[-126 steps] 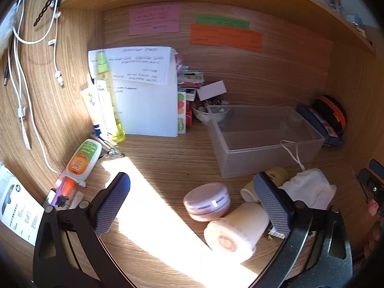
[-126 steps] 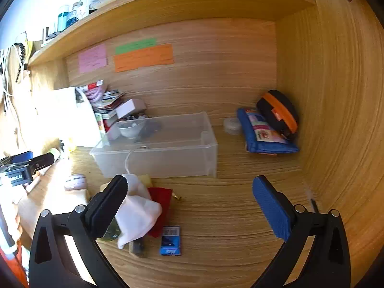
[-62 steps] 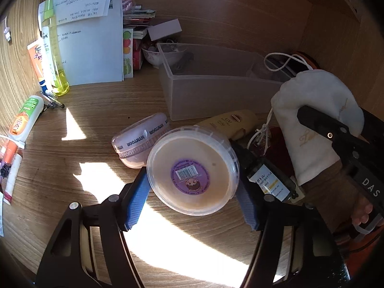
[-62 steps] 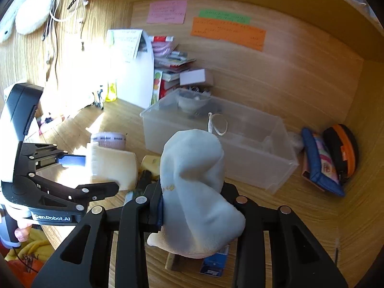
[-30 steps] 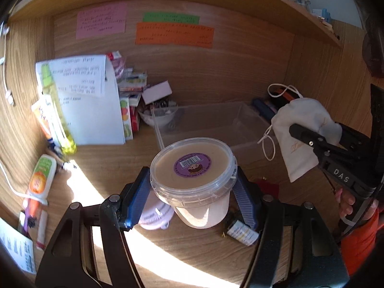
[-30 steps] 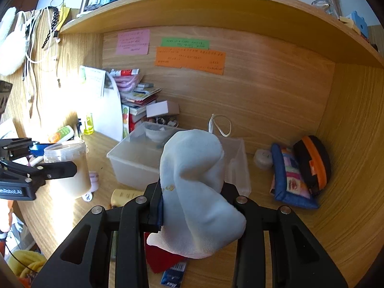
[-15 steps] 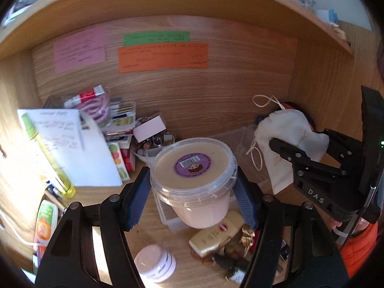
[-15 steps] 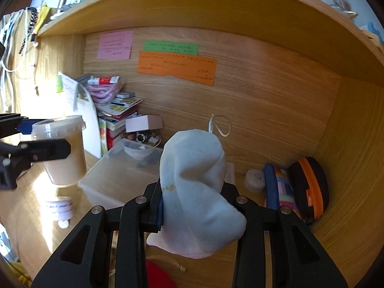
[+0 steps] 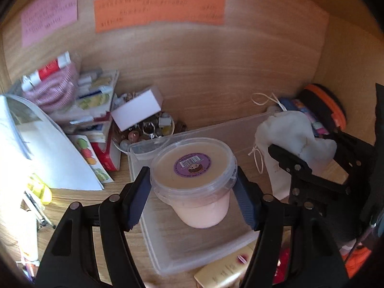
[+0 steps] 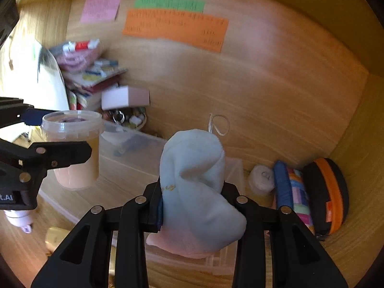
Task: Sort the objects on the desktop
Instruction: 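Carry the white tub and cloth pouch over the clear plastic box with both tools, then open both tools to drop the tub and pouch into the clear box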
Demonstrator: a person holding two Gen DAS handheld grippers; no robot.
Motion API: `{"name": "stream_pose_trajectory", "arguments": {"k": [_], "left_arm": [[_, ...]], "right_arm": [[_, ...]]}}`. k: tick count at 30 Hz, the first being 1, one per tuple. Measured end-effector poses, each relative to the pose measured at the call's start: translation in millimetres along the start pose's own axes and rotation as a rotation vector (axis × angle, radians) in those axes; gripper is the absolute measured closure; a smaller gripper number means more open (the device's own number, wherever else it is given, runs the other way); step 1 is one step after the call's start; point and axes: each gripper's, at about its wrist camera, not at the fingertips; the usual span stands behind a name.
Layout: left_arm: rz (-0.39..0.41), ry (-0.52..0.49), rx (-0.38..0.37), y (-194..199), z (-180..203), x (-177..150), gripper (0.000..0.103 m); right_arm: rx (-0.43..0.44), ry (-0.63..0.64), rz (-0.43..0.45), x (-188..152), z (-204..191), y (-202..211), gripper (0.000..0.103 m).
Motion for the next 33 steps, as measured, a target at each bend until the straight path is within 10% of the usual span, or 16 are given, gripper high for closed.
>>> {"name": "stream_pose_trajectory", "arguments": {"k": [22, 28, 33], "left_arm": [[-0.102, -0.036, 0.001, -32.5, 8.7, -3.9, 0.037], [-0.005, -0.047, 0.031, -16.3, 10.3, -5.5, 0.021], [0.010, -0.099, 0.057, -13.1, 19.1, -8.7, 0.020]], "right_arm": [[0.050, -0.065, -0.127, -22.8, 5.2, -47.9, 0.068], [0.024, -0.087, -0.112, -23.4, 6.6, -40.3, 0.026], [0.005, -0.064, -0.085, -23.5, 2.2, -36.2, 0.021]]}}
Point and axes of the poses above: each gripper's, at about its wrist camera, not at the fingertips, and y roughly against the way its jaws point, z to its right, x to its top, and after that the axes turned 10 degrees about x, right-handed
